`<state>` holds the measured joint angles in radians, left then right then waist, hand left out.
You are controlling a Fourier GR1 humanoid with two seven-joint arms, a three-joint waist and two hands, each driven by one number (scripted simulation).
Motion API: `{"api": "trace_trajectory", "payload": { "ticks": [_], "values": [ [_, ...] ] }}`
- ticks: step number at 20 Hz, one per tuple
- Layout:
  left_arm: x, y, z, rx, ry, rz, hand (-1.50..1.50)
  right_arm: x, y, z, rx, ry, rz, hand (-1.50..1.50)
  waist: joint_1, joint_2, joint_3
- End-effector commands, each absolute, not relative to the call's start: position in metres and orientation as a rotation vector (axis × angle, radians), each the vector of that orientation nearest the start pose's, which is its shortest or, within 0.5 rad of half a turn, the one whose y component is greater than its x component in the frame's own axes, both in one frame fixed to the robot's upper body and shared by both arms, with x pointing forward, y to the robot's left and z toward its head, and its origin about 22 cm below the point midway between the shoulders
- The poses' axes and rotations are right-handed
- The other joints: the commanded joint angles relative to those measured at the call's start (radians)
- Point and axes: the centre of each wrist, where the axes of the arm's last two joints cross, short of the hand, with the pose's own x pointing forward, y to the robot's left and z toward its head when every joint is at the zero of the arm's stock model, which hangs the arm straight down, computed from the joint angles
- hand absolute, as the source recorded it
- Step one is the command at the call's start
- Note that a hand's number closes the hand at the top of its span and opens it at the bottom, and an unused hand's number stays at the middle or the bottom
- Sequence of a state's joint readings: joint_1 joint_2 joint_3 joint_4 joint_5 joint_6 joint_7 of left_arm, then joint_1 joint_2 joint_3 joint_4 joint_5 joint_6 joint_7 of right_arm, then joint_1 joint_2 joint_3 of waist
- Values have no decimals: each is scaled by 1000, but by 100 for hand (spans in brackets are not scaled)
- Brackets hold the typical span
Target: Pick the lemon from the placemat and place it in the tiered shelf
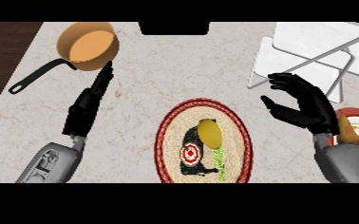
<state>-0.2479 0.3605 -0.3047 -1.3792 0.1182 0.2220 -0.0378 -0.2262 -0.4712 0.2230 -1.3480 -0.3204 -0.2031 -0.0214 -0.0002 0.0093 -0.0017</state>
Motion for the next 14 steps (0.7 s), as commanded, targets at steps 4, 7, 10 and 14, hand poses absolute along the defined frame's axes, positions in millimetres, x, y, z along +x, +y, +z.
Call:
{"api": "trace_trajectory", "payload": {
  "ticks": [4, 7, 10, 14],
  "values": [
    [285, 225, 19, 98, -1579, -256, 0, 267, -253, -43, -498, -1677, -132, -150, 7, -8, 4],
    [291, 232, 18, 111, -1589, -262, 0, 275, -262, -53, -342, -1795, -189, -150, 6, -6, 3],
    [281, 214, 25, 89, -1571, -256, 0, 284, -268, -33, -187, -1758, 25, -150, 9, -10, 2],
    [282, 226, 17, 102, -1561, -267, 0, 274, -257, -9, -212, -1684, 333, -150, 1, -14, 0]
  ]
}}
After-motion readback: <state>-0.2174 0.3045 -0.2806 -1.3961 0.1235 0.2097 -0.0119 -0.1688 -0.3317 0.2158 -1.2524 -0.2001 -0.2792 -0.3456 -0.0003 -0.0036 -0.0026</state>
